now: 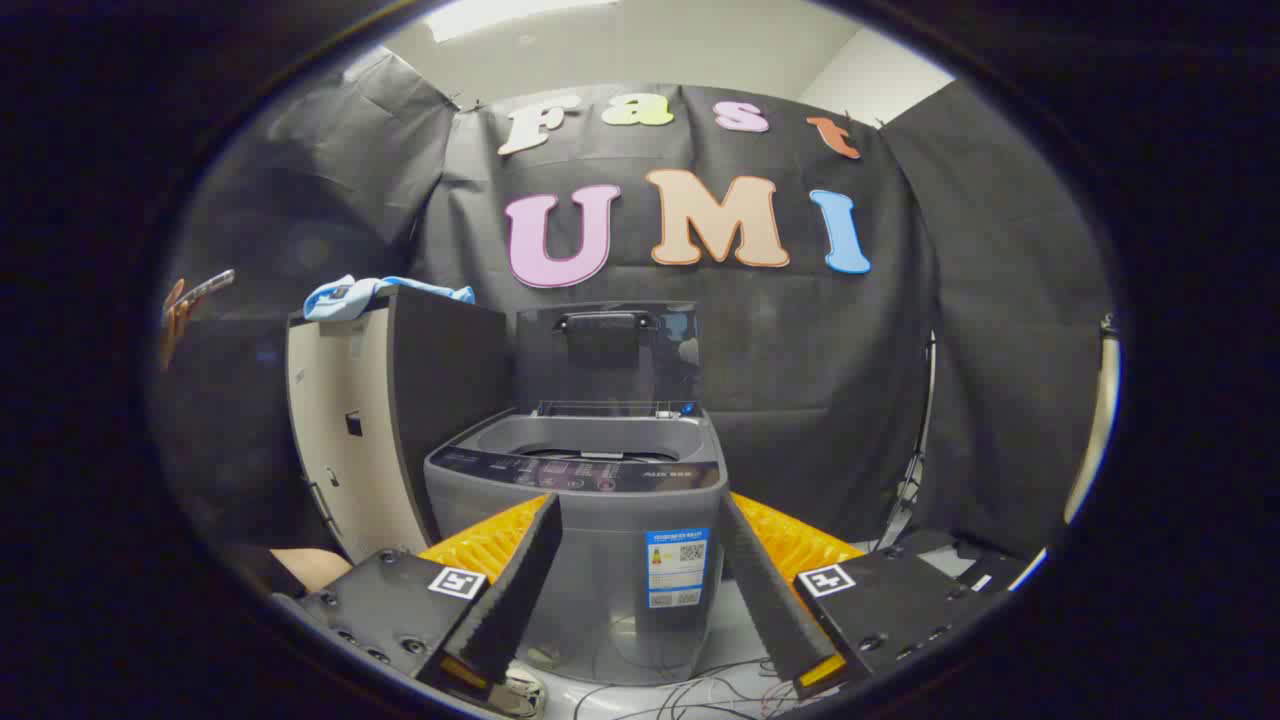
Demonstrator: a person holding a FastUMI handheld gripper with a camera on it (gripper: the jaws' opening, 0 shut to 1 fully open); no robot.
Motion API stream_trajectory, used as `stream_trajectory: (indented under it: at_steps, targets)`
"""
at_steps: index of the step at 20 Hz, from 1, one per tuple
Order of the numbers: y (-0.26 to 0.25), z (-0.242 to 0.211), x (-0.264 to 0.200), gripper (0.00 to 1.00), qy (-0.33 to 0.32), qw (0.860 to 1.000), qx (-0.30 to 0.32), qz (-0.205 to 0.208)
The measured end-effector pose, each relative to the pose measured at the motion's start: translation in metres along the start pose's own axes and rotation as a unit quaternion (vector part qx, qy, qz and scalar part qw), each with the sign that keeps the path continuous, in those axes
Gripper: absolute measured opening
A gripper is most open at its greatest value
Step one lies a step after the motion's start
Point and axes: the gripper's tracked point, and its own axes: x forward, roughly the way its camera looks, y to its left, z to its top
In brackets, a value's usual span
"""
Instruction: Put the clothes into the washing machine and then close the washing machine lid.
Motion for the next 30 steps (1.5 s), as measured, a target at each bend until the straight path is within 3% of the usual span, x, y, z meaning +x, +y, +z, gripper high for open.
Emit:
stream_trajectory:
  at_steps: [21, 26, 30]
  targets:
    - [0.000, 0.005, 0.004, 0.97, -0.006, 1.000, 0.001, -0.005]
    - [0.030, 0.075, 0.037, 0.97, -0.048, 0.998, 0.031, 0.002]
    - [0.098, 0.168, 0.077, 0.97, -0.091, 0.994, 0.033, 0.050]
